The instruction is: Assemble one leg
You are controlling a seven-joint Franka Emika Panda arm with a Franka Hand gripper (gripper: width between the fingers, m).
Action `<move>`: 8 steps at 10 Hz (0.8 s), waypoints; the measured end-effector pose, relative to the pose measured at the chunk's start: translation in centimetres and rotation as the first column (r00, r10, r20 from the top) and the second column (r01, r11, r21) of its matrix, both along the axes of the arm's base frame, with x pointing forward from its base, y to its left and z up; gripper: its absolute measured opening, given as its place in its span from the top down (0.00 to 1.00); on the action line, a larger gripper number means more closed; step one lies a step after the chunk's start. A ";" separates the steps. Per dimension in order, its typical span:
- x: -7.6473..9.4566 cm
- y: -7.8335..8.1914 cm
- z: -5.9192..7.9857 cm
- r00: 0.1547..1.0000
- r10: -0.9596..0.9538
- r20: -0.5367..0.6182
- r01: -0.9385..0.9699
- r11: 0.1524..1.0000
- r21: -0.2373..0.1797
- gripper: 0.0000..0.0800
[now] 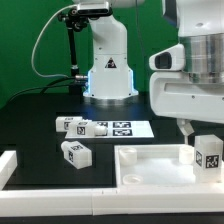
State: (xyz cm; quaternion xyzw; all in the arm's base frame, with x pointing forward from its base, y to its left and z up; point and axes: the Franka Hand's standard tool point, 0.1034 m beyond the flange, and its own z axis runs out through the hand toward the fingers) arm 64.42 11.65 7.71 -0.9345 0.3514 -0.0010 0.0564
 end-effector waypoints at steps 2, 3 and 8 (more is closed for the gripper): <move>0.0 -0.1 0.0 0.993 0.121 0.012 -0.121 0.993 -0.008 0.19; 0.0 -0.2 0.0 0.987 0.161 0.015 -0.161 0.987 -0.013 0.19; 0.6 -0.2 0.0 0.889 0.455 0.055 -0.450 0.889 -0.085 0.30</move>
Offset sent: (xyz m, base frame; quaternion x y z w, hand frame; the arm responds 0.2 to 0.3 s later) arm 0.0110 0.0154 0.0041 -0.0057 -0.0060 -0.4035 0.9150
